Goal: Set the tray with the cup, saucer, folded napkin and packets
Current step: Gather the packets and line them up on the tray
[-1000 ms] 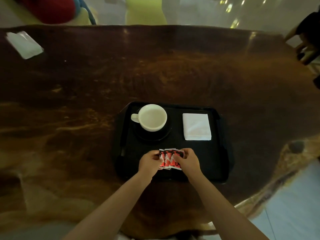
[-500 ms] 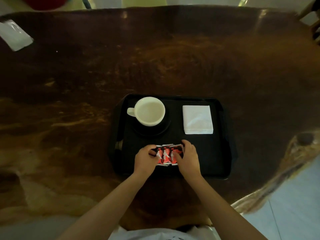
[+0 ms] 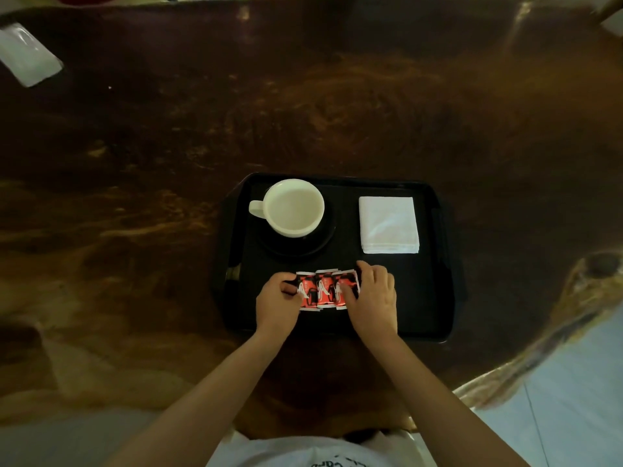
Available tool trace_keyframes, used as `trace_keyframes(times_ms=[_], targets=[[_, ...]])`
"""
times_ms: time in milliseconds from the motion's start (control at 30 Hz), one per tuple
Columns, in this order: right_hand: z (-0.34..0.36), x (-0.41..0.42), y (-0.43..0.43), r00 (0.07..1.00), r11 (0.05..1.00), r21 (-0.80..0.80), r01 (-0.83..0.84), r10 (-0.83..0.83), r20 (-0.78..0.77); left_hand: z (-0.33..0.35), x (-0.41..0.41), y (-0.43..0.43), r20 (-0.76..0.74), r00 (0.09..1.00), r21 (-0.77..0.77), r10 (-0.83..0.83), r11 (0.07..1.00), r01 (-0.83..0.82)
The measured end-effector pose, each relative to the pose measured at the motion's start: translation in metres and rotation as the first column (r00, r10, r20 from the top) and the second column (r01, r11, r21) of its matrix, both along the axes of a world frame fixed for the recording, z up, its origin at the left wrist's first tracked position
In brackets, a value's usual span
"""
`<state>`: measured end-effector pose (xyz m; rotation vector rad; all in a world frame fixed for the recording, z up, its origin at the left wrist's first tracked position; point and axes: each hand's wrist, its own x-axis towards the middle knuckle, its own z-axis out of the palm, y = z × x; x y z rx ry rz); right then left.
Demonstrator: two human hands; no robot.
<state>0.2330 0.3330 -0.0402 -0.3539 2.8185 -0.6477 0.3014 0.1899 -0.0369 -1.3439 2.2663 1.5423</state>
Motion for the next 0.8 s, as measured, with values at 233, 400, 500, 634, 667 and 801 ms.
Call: trace_keyframes(times_ms=[233, 400, 500, 634, 667, 801], targets=[[0.0, -0.012, 0.006, 0.887, 0.884, 0.088, -0.46, 0.462, -0.001, -0.001, -0.001, 0.0, -0.001, 1.0, -0.054, -0.018, 0.998, 0.018], [-0.004, -0.013, 0.01, 0.891, 0.888, 0.076, -0.453, 0.455, -0.007, 0.0, 0.0, -0.004, 0.015, 1.0, -0.048, 0.019, 0.999, -0.018], [-0.003, -0.01, 0.012, 0.895, 0.893, 0.078, -0.442, 0.445, -0.022, 0.002, 0.0, -0.006, 0.022, 1.0, -0.046, 0.006, 0.999, -0.005], [-0.002, -0.006, 0.011, 0.893, 0.891, 0.066, -0.448, 0.45, -0.013, 0.005, 0.0, -0.005, 0.031, 0.999, -0.062, -0.032, 0.997, 0.034], [-0.002, -0.004, 0.01, 0.892, 0.891, 0.061, -0.45, 0.452, -0.014, 0.005, 0.0, -0.004, 0.035, 0.998, -0.076, -0.046, 0.996, 0.048], [-0.002, -0.003, 0.01, 0.893, 0.892, 0.05, -0.449, 0.45, -0.019, 0.007, 0.0, -0.003, 0.04, 0.996, -0.121, -0.085, 0.989, 0.089]])
